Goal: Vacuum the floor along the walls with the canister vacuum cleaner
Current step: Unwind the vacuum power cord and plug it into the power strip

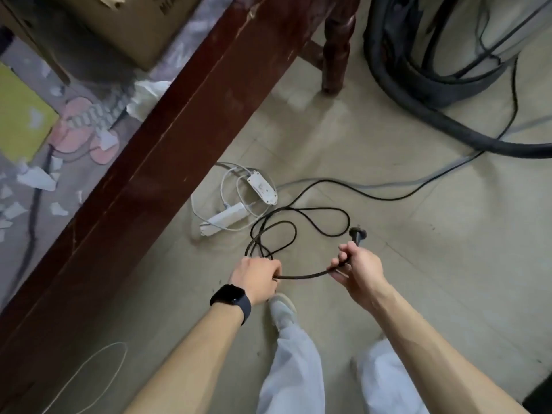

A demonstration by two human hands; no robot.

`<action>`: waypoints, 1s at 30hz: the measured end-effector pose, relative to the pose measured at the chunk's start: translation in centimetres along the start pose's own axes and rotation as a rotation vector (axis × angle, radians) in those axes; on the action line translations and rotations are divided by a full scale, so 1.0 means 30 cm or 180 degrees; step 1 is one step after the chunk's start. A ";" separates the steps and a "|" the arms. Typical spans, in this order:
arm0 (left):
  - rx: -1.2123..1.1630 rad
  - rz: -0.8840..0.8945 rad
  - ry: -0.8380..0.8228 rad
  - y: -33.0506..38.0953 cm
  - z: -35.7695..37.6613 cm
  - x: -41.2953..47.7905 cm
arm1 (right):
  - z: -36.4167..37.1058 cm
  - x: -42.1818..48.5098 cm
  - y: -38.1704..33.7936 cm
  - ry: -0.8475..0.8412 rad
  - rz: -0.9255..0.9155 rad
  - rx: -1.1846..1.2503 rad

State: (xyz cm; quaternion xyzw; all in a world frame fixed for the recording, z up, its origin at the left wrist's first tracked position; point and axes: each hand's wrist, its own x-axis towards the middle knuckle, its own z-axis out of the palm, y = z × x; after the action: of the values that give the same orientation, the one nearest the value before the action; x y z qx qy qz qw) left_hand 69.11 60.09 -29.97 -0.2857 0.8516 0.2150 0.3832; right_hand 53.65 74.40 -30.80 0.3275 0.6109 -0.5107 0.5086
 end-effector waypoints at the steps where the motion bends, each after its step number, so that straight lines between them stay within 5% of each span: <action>1: -0.0002 -0.0054 0.0030 -0.036 0.021 0.043 | -0.001 0.066 -0.005 0.0152 -0.0250 -0.0158; 8: -0.0688 -0.0900 0.0646 -0.182 0.303 0.378 | 0.047 0.514 0.049 0.0348 -0.1800 -0.3219; 13: -0.0128 -0.1198 0.0612 -0.229 0.521 0.623 | 0.182 0.798 0.059 -0.0084 -0.3393 -0.4657; 16: 0.0176 -0.1116 0.0497 -0.296 0.643 0.700 | 0.267 0.975 0.075 -0.0516 -0.4015 -0.5303; 19: 0.0224 -0.0590 0.0915 -0.417 0.723 0.711 | 0.340 1.124 0.094 -0.0838 -0.4090 -0.6018; 24: 0.1484 0.0048 0.1774 -0.756 0.679 0.669 | 0.324 1.188 0.249 -0.1093 -0.4814 -0.5790; 28: 0.1928 -0.1353 0.0654 -0.892 0.650 0.533 | 0.349 1.122 0.447 -0.2311 -0.4535 -0.5936; 30: 0.1436 -0.1647 0.0364 -0.872 0.637 0.482 | 0.404 1.058 0.487 -0.2216 -0.4101 -0.5720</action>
State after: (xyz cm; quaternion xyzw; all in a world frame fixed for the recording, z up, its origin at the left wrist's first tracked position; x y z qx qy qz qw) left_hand 88.43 47.15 -56.78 -0.4118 0.7972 -0.0993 0.4302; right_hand 62.06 62.85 -64.91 -0.6820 0.6341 -0.1195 0.3442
